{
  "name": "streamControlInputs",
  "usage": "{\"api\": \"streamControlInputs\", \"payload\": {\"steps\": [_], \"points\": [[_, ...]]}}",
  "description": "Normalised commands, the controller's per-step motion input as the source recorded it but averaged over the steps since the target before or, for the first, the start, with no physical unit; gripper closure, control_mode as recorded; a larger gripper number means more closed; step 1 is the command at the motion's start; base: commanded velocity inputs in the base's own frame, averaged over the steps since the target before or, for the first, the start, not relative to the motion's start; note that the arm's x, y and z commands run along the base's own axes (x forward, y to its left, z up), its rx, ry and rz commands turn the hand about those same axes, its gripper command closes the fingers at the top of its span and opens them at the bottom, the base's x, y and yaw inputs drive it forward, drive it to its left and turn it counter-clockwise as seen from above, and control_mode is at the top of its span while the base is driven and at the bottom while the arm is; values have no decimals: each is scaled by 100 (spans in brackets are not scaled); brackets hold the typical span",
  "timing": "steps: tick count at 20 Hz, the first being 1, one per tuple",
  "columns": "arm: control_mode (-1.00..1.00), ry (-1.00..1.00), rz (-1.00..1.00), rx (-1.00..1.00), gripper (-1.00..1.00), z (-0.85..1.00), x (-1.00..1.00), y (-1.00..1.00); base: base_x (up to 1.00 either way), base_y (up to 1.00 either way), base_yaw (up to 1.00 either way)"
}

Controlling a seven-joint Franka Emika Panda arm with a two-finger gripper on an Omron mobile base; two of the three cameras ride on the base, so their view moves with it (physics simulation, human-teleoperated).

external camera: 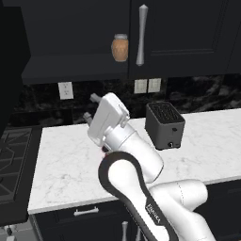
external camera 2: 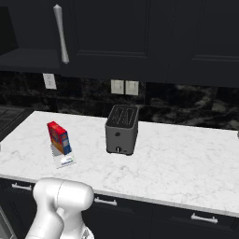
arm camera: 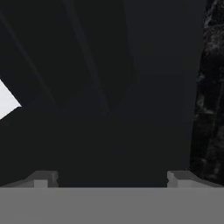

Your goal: Pick the boxed food and place it on the digital scale for weighing, and close the cabinet.

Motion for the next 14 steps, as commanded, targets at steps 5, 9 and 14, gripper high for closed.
{"api": "streamControlInputs", "payload": {"steps": [5, 9, 14], "points": [[-100, -12, 0, 0, -100, -27, -46, 77, 0, 0, 0], [-100, -16, 0, 0, -100, -4, -45, 68, 0, 0, 0], [-100, -11, 0, 0, -100, -10, -44, 67, 0, 0, 0]]}}
